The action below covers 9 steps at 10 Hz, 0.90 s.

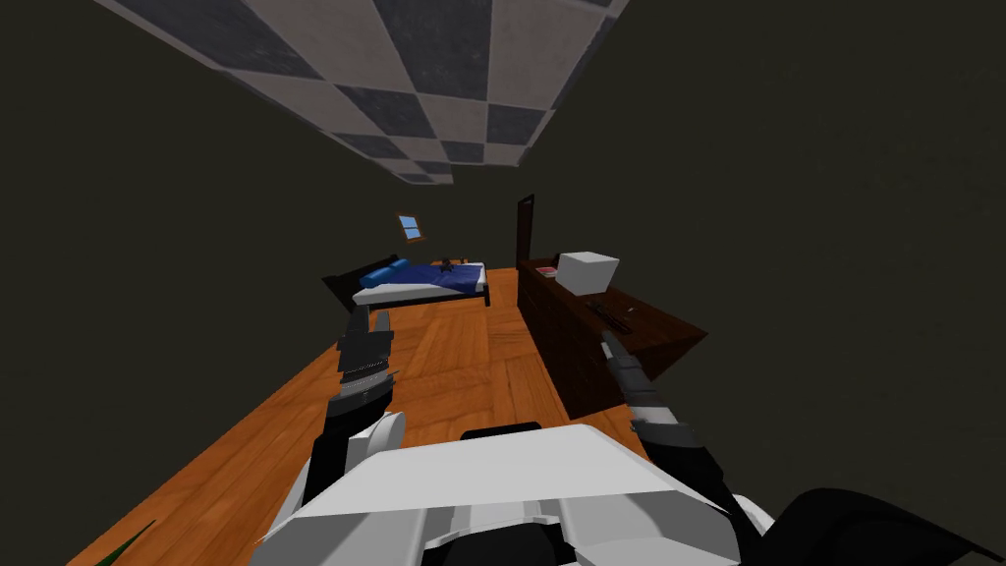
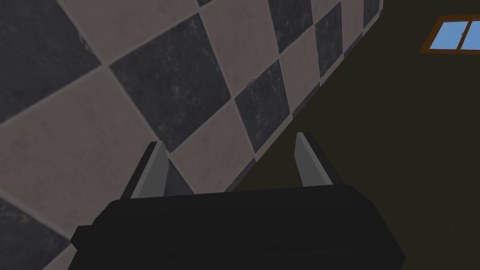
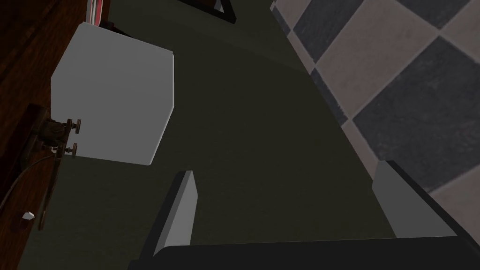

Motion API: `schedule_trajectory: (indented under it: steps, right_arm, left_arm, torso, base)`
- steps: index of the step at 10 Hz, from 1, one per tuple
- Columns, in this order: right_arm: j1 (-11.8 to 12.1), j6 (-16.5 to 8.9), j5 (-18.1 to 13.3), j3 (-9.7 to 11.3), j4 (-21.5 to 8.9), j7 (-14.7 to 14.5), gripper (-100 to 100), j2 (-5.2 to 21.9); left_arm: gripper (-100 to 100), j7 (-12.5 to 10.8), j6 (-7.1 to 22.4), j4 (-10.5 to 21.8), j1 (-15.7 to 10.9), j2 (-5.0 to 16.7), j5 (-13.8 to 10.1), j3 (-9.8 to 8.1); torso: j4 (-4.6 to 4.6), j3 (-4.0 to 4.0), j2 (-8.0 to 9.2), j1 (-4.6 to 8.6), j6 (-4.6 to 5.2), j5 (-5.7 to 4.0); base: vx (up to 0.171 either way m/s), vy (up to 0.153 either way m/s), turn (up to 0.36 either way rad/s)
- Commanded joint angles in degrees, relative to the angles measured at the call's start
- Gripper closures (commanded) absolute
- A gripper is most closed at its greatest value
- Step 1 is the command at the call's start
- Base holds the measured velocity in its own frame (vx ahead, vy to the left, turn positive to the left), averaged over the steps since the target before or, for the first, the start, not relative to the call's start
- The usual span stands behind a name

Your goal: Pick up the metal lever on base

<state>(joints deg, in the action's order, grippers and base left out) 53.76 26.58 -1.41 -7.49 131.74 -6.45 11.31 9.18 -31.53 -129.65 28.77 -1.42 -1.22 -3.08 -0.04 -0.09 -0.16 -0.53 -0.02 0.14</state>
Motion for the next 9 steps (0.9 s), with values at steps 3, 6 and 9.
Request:
schedule_trajectory:
  steps: [3, 6, 9]
  right_arm:
    - [5.95, -2.04, -0.41, -2.22, -0.42, -2.56, -100, 0.64]
    - [11.17, -3.04, -0.61, -3.31, -0.62, -3.97, -100, 0.97]
    - [16.43, -5.16, -1.1, -5.45, -1.26, -7.21, -100, 1.69]
  left_arm:
    - [0, 0.0, 0.0, 0.0, 0.0, 0.0, 0.0, 0.0]
    - [0, 0.0, 0.0, 0.0, 0.0, 0.0, 0.0, 0.0]
    - [0, 0.0, 0.0, 0.0, 0.01, 0.01, 0.0, -0.01]
  torso:
    - [-0.03, -0.08, -0.13, -0.04, -0.01, 0.02]
    - [-0.04, -0.11, -0.21, 0.13, -0.02, -0.03]
    - [-0.06, -0.16, -0.26, 0.2, -0.02, -0.04]
  base:
    - [0.071, 0.166, 0.036]
    - [0.078, 0.114, 0.046]
    - [0.108, 0.119, 0.075]
